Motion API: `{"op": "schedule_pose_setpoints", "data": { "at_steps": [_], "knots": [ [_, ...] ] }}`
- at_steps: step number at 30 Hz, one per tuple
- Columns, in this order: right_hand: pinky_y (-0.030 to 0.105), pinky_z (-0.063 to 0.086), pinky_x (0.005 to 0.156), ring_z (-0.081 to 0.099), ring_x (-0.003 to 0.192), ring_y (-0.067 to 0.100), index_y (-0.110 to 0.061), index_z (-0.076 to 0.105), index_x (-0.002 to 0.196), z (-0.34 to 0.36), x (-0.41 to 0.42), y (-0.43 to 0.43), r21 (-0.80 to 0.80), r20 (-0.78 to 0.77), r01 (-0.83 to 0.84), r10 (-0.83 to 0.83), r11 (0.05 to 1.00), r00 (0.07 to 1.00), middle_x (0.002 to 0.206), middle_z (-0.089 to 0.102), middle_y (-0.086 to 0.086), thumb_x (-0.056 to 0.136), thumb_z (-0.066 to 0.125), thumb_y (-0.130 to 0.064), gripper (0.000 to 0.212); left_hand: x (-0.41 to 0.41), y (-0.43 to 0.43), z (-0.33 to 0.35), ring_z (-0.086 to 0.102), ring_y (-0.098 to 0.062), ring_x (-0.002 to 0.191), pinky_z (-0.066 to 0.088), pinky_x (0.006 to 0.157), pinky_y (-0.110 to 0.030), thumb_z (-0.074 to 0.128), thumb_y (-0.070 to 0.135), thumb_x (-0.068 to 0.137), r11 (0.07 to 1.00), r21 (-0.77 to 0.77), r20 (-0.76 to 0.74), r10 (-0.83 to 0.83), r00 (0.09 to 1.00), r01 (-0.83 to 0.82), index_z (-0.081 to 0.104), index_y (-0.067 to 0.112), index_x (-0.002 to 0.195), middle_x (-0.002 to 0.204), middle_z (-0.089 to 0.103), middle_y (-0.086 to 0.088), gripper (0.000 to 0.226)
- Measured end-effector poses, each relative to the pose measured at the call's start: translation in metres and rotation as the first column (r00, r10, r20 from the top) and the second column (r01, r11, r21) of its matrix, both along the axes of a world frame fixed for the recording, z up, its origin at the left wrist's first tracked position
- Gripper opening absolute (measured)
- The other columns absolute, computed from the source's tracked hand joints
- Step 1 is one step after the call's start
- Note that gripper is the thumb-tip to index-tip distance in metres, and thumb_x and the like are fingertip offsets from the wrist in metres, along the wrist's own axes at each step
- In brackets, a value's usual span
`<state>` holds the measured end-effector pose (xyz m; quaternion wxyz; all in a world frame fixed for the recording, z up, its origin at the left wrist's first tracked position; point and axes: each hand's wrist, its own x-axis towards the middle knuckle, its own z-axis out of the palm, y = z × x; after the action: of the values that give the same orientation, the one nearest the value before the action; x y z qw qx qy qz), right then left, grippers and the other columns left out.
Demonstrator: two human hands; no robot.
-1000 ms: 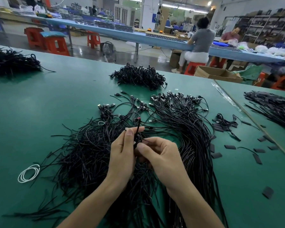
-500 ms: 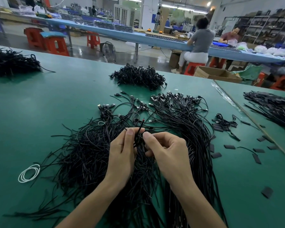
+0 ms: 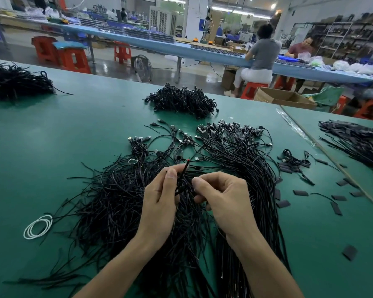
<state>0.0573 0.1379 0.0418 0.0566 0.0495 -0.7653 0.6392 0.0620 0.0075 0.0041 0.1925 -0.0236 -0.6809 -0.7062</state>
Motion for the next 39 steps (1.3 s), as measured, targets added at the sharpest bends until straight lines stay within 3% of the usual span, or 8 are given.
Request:
{"op": "schedule_pose_setpoints", "data": {
  "at_steps": [4, 8, 15, 20, 23, 32, 36, 39],
  "knots": [
    [0.032, 0.059, 0.072, 0.072, 0.072, 0.013, -0.026, 0.078, 0.082, -0.006, 0.001, -0.007, 0.026, -0.080, -0.034, 0.036, 0.999, 0.996, 0.077, 0.075, -0.006, 0.089, 0.073, -0.012, 0.016, 0.002, 0.007, 0.002, 0.051, 0.002, 0.046, 0.038, 0.043, -0.010, 0.039, 0.027, 0.106, 0.954, 0.235, 0.133, -0.223, 0.966, 0.188, 0.066, 0.033, 0.118, 0.061, 0.058, 0.018, 0.031],
    [0.026, 0.054, 0.072, 0.069, 0.073, 0.009, -0.028, 0.077, 0.084, -0.007, 0.001, -0.008, 0.064, -0.113, -0.092, 0.098, 0.994, 0.989, 0.078, 0.075, -0.007, 0.087, 0.075, -0.012, 0.016, 0.002, 0.000, 0.005, 0.021, -0.007, 0.036, 0.023, 0.038, -0.016, 0.032, 0.030, 0.106, 0.885, 0.405, 0.144, -0.311, 0.939, 0.231, 0.065, 0.031, 0.122, 0.045, 0.030, 0.009, 0.037],
    [0.018, 0.055, 0.062, 0.073, 0.065, 0.014, -0.015, 0.077, 0.086, 0.003, 0.006, -0.011, -0.232, -0.057, -0.274, 0.268, 0.933, 0.962, 0.074, 0.075, 0.007, 0.094, 0.063, -0.002, 0.021, 0.001, -0.001, 0.007, 0.021, -0.008, 0.036, 0.024, 0.040, -0.016, 0.041, 0.056, 0.092, 0.830, 0.455, 0.087, -0.402, 0.912, 0.323, 0.070, 0.027, 0.121, 0.043, 0.031, 0.005, 0.050],
    [0.032, 0.056, 0.072, 0.069, 0.075, 0.017, -0.020, 0.078, 0.089, 0.000, 0.002, -0.005, 0.079, -0.065, -0.185, 0.191, 0.980, 0.980, 0.082, 0.076, -0.002, 0.092, 0.069, -0.012, 0.012, -0.001, -0.003, 0.005, 0.023, -0.008, 0.037, 0.026, 0.040, -0.017, 0.039, 0.061, 0.090, 0.859, 0.429, 0.107, -0.354, 0.929, 0.278, 0.076, 0.019, 0.108, 0.043, 0.032, 0.005, 0.060],
    [0.015, 0.049, 0.069, 0.063, 0.076, 0.005, -0.028, 0.077, 0.087, 0.000, 0.005, -0.004, 0.325, -0.186, -0.066, 0.133, 0.944, 0.973, 0.081, 0.070, -0.011, 0.090, 0.072, -0.017, 0.013, -0.001, 0.000, 0.003, 0.028, -0.009, 0.041, 0.027, 0.042, -0.019, 0.041, 0.064, 0.086, 0.886, 0.417, 0.134, -0.281, 0.950, 0.203, 0.078, 0.019, 0.102, 0.045, 0.038, 0.004, 0.061],
    [0.032, 0.053, 0.057, 0.058, 0.077, 0.014, -0.014, 0.066, 0.079, -0.001, 0.016, -0.008, 0.786, -0.543, 0.293, 0.384, 0.544, 0.747, 0.083, 0.058, -0.004, 0.094, 0.067, -0.014, 0.015, -0.006, 0.004, -0.005, 0.031, -0.011, 0.037, 0.027, 0.035, -0.021, 0.050, 0.057, 0.094, 0.905, 0.426, 0.340, -0.161, 0.927, 0.001, 0.063, 0.008, 0.067, 0.048, 0.038, -0.002, 0.057],
    [0.030, 0.042, 0.074, 0.050, 0.084, 0.016, -0.017, 0.064, 0.084, 0.002, 0.014, -0.007, 0.847, -0.510, 0.274, 0.550, 0.456, 0.661, 0.092, 0.057, -0.003, 0.083, 0.055, -0.014, 0.009, -0.007, -0.006, -0.006, 0.027, -0.010, 0.044, 0.018, 0.044, -0.022, 0.053, 0.042, 0.100, 0.907, 0.373, 0.471, -0.368, 0.802, 0.197, 0.055, 0.018, 0.065, 0.052, 0.035, 0.002, 0.043],
    [0.030, 0.037, 0.079, 0.045, 0.091, 0.015, -0.018, 0.062, 0.089, 0.006, 0.012, -0.012, 0.894, -0.422, 0.177, 0.643, 0.411, 0.640, 0.100, 0.055, -0.005, 0.076, 0.049, -0.014, 0.019, 0.002, -0.004, -0.008, 0.034, -0.008, 0.052, 0.020, 0.050, -0.027, 0.058, 0.038, 0.075, 0.864, 0.300, 0.539, -0.503, 0.676, 0.404, 0.064, 0.031, 0.059, 0.057, 0.043, 0.005, 0.019]
  ]
}}
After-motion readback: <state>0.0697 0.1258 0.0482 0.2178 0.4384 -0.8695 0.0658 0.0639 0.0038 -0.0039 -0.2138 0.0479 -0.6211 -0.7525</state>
